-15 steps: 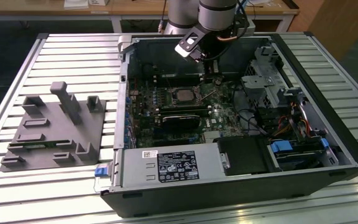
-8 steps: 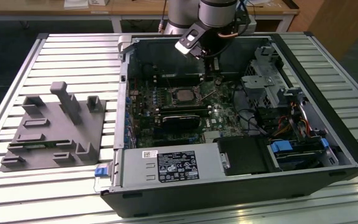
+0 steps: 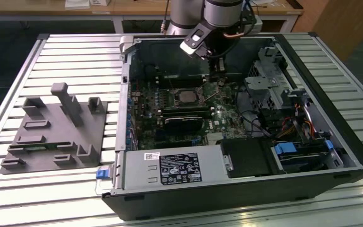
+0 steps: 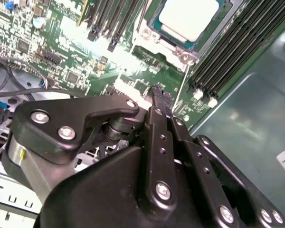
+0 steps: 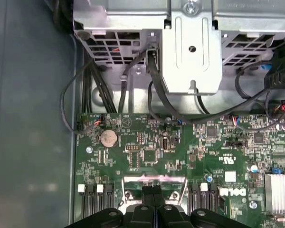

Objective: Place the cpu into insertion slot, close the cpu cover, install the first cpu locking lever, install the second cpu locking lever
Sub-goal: 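Close the cpu cover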

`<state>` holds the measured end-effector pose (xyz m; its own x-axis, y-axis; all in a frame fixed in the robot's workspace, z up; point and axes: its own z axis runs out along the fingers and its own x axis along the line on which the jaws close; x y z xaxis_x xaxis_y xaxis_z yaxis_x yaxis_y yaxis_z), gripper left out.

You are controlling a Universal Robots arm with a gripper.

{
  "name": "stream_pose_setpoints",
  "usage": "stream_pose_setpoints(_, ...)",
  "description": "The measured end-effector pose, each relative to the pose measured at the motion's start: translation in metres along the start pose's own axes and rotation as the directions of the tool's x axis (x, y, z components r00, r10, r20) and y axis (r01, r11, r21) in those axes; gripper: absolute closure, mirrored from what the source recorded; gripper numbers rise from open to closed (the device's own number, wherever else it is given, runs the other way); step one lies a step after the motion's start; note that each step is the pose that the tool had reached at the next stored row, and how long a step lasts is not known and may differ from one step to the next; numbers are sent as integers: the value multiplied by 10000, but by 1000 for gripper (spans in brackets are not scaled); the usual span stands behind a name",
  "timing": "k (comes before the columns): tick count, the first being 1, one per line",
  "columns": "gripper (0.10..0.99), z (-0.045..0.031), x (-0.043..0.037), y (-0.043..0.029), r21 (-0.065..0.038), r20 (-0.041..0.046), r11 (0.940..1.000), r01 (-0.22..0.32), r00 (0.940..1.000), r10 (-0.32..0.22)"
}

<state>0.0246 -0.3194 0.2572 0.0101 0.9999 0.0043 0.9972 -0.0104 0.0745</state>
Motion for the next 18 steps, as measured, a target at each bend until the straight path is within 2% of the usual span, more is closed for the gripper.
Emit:
stream_pose_setpoints(14, 980, 20, 6, 249, 2, 66, 10000, 5, 10000, -5)
stream_pose_setpoints(18, 980, 30, 7, 299, 2, 118, 10000, 9, 9999, -9)
